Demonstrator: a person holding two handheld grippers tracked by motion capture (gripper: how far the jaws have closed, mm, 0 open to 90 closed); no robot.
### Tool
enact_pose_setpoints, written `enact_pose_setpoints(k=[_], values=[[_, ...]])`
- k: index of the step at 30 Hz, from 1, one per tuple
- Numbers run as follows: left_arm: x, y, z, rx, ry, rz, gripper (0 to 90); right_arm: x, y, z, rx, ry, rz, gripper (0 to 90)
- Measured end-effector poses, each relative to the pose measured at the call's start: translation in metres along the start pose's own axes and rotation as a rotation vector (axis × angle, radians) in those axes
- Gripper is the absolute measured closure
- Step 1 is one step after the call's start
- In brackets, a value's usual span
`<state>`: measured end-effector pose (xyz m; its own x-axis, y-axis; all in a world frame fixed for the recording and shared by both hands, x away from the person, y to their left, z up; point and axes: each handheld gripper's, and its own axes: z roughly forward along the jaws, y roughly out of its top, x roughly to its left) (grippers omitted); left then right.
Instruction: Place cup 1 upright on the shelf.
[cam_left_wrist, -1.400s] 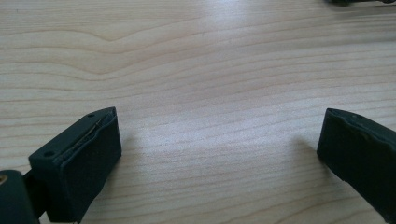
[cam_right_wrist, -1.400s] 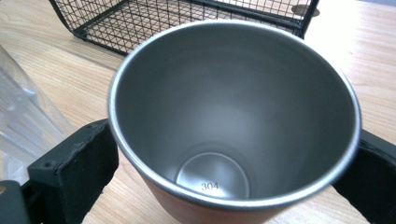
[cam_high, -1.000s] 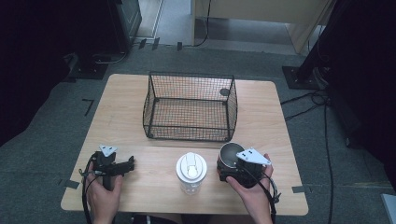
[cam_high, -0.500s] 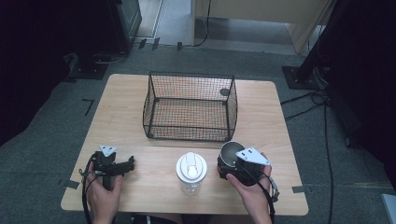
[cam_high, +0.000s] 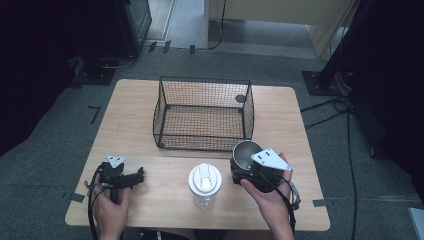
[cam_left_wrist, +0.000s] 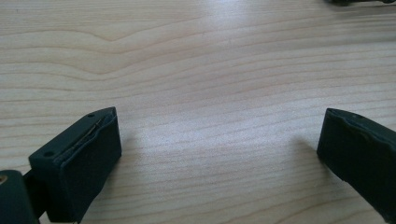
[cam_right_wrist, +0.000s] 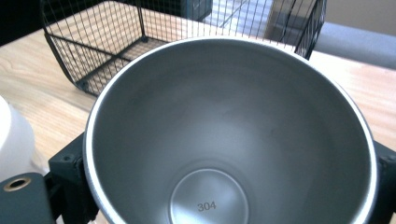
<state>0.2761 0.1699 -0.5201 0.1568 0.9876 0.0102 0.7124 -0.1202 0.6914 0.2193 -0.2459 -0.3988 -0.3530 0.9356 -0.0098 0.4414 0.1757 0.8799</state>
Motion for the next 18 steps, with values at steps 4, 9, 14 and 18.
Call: enact_pose_setpoints(k=[4, 9, 14, 18], values=[[0.000, 0.000, 0.000, 0.002, 0.000, 0.001, 0.4, 0.002, 0.011, 0.000, -0.018, -0.007, -0.010, 7.2], [0.000, 0.000, 0.000, 0.002, 0.000, 0.000, 0.4, 0.003, 0.023, 0.000, -0.035, -0.014, -0.019, 7.2], [0.000, 0.000, 0.000, 0.000, 0.000, -0.002, 0.4, 0.007, 0.040, 0.003, -0.062, -0.017, -0.030, 7.3], [0.000, 0.000, 0.000, 0.000, 0.000, -0.001, 0.4, 0.011, 0.051, 0.007, -0.086, -0.029, -0.045, 7.2]])
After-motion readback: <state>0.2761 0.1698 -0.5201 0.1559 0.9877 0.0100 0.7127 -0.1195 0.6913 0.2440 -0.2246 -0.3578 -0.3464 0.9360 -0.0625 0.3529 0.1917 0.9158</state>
